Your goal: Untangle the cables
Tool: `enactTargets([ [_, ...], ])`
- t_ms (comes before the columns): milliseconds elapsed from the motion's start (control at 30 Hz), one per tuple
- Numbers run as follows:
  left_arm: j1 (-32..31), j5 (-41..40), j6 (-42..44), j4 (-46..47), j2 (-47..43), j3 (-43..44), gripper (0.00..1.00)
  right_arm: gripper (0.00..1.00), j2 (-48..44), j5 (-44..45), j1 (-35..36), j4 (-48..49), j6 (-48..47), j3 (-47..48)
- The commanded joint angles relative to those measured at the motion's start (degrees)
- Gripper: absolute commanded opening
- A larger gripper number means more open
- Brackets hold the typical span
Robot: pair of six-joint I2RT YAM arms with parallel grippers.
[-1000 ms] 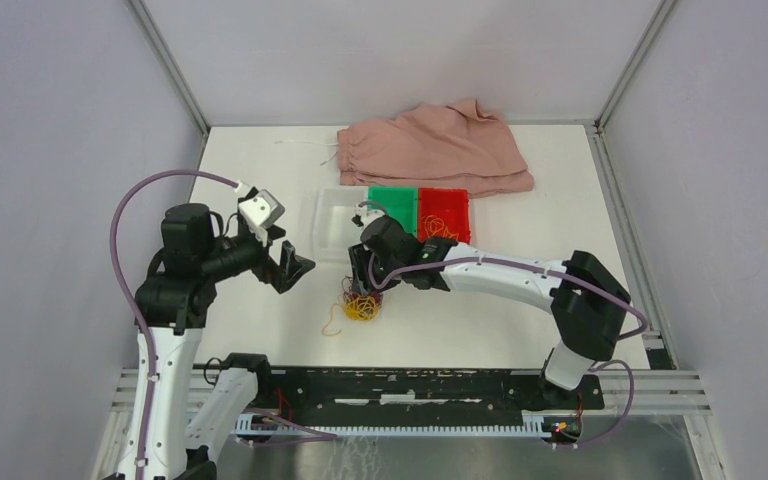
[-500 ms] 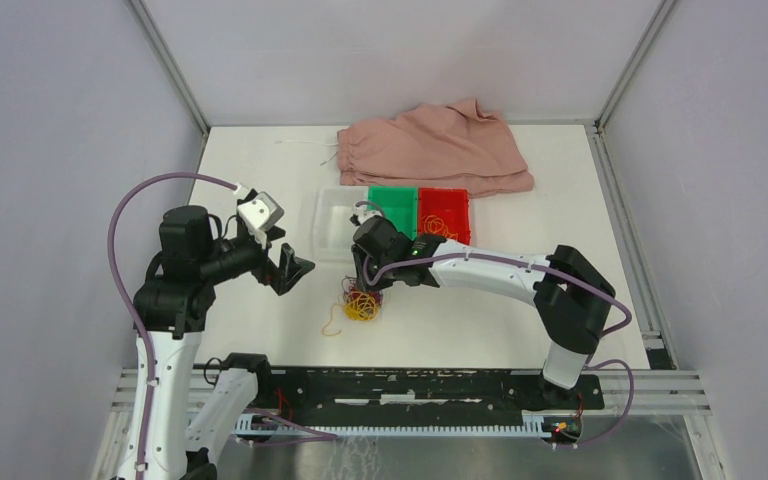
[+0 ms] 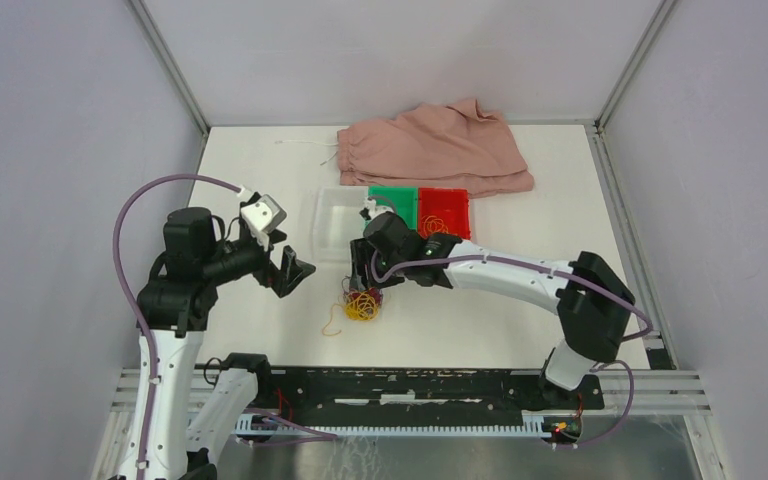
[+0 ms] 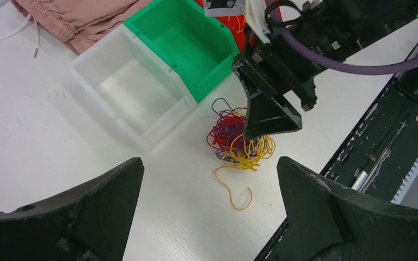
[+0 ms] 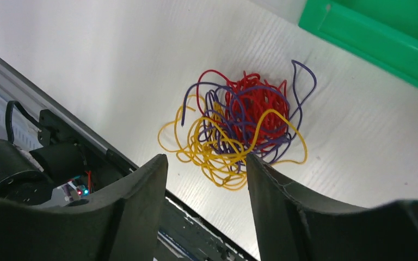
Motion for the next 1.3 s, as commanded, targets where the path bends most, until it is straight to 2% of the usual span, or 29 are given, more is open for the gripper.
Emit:
enactTargets([
  [0, 0.0, 1.4, 2.3, 0.0, -0.5, 0.0, 1.00, 0.62, -5.9, 2.5, -0.3, -1.1, 3.5, -3.1],
  [133, 0.1, 1.7, 2.3, 0.0, 0.0, 0.1, 1.00, 0.58, -5.1, 1.3, -0.4, 2.4, 6.8, -5.6],
  [400, 0.0, 1.1, 2.5, 0.0, -0.1, 0.5, 1.00, 0.45, 1.2, -1.4, -1.6, 6.2, 8.8, -2.5],
  [533, 0.0, 0.9, 2.4, -0.1, -0.4, 0.4, 1.00, 0.33, 3.0, -2.5, -2.5, 7.0, 9.0, -0.9],
  [667, 0.0, 0.7, 2.5, -0.1, -0.5, 0.5, 1.00, 0.11, 1.9, -2.4, -2.7, 8.4, 8.4, -1.0],
  [767, 0.0, 0.8, 2.7, 0.0, -0.7, 0.2, 1.00, 0.00, -0.7, -2.5, -2.7, 8.5, 6.9, -0.7],
  [1033, 0.0, 3.2, 3.7, -0.1, -1.5, -2.0, 1.00, 0.00, -8.8, -10.2, -2.7, 9.4, 2.6, 1.0],
  [1267, 0.0, 10.1, 4.1, -0.8, -2.4, -3.9, 1.00, 0.00, -13.4, -18.1, -2.7, 15.4, 4.2, 4.4],
])
